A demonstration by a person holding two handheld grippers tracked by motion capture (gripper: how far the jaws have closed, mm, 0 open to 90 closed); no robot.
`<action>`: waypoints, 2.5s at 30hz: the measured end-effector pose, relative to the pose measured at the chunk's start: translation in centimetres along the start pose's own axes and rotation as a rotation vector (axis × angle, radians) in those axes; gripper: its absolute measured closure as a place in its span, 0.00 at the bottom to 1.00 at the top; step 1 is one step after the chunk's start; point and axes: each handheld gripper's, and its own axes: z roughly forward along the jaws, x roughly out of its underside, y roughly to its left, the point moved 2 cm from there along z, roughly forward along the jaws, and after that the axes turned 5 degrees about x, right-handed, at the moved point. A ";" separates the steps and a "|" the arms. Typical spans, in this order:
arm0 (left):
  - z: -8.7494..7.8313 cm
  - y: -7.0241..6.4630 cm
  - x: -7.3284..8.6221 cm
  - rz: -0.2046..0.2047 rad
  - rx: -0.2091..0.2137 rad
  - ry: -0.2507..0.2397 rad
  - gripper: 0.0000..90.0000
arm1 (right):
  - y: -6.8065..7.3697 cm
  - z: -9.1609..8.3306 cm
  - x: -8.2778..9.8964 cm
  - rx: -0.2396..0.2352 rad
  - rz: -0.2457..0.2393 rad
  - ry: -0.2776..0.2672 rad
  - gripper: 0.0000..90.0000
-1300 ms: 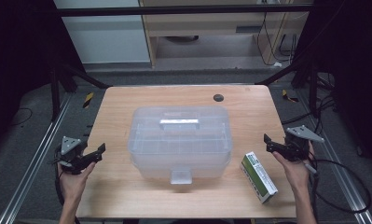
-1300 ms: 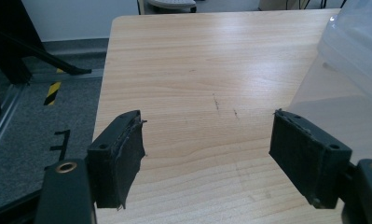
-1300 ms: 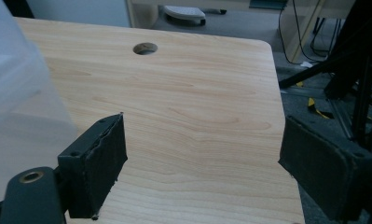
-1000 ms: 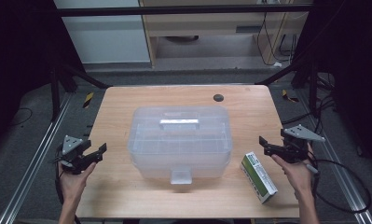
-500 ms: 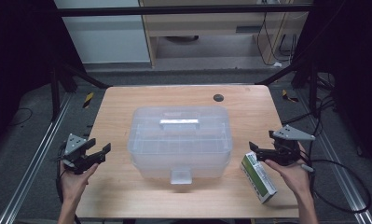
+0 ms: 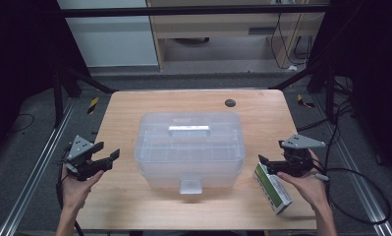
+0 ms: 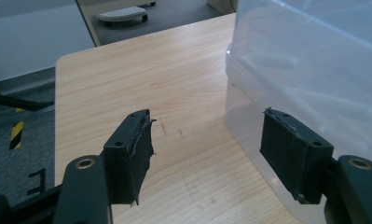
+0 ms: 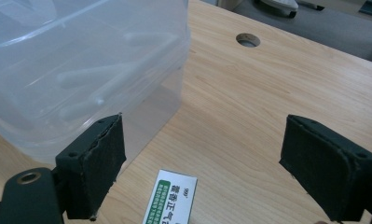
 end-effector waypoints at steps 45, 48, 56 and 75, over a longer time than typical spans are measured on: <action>-0.6 -6.7 -10.0 0.399 0.149 0.138 0.37 | 2.7 0.6 0.3 -0.109 -0.150 0.101 0.14; -0.4 -7.3 -10.6 0.428 0.151 0.148 0.37 | 2.7 0.6 0.3 -0.110 -0.155 0.101 0.14; 0.2 -8.7 -11.8 0.514 0.152 0.179 0.36 | 2.7 0.6 0.3 -0.109 -0.156 0.097 0.14; 1.9 -11.5 -13.3 0.675 0.132 0.241 0.34 | 3.1 1.1 0.6 -0.119 -0.173 0.114 0.13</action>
